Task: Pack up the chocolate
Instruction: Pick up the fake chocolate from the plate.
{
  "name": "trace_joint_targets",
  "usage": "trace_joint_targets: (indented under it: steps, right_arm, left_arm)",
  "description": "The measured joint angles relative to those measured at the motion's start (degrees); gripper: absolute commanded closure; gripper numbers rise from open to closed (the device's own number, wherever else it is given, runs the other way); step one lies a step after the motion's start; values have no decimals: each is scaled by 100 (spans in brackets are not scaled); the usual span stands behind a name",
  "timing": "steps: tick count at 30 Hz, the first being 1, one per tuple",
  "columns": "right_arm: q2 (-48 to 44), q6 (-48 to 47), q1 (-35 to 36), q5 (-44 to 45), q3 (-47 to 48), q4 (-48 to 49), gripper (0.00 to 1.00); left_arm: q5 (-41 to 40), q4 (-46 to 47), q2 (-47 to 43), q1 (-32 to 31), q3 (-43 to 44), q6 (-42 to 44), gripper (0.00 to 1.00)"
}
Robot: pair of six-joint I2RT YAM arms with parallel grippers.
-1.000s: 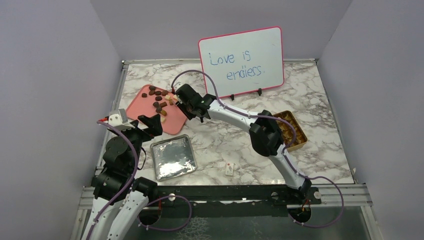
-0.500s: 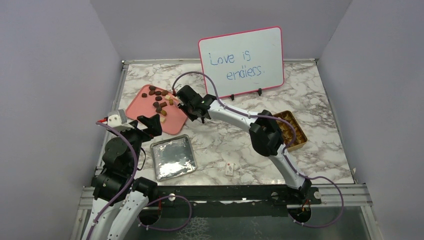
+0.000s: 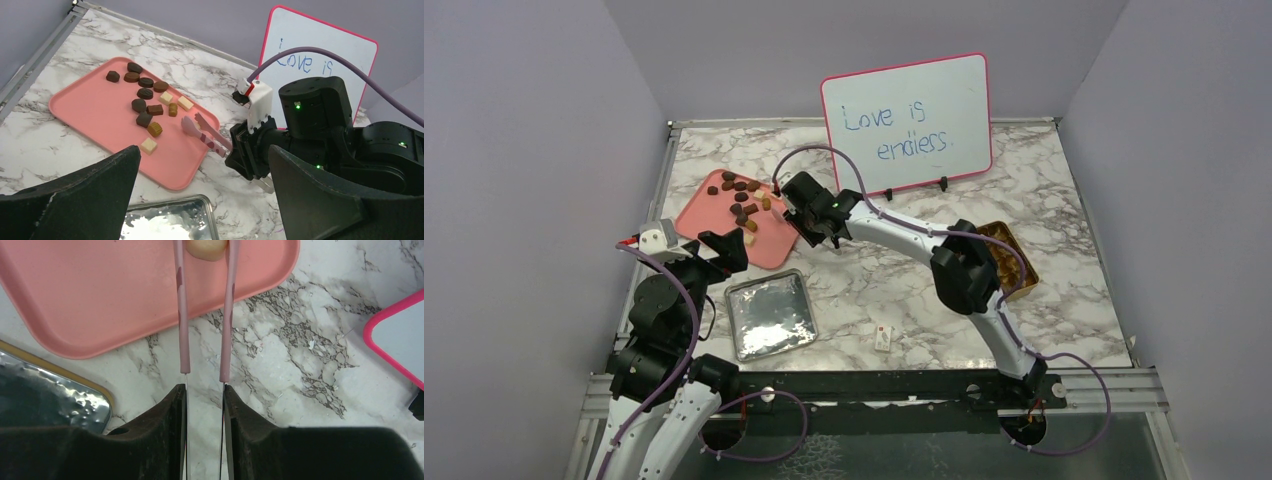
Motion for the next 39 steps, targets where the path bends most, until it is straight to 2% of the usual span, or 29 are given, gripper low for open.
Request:
trace_joint_targets:
  steps: [25, 34, 39]
  right_arm:
    - [-1532, 721, 0, -492, -1316, -81, 67]
    - [-2828, 1257, -48, 20, -2426, -452, 67]
    - [-3324, 1578, -304, 372, -2771, -859, 66]
  left_arm:
    - [-2, 0, 7, 0, 0, 17, 1]
    - [0, 4, 46, 0, 0, 20, 1]
    - [2, 7, 63, 0, 0, 22, 1]
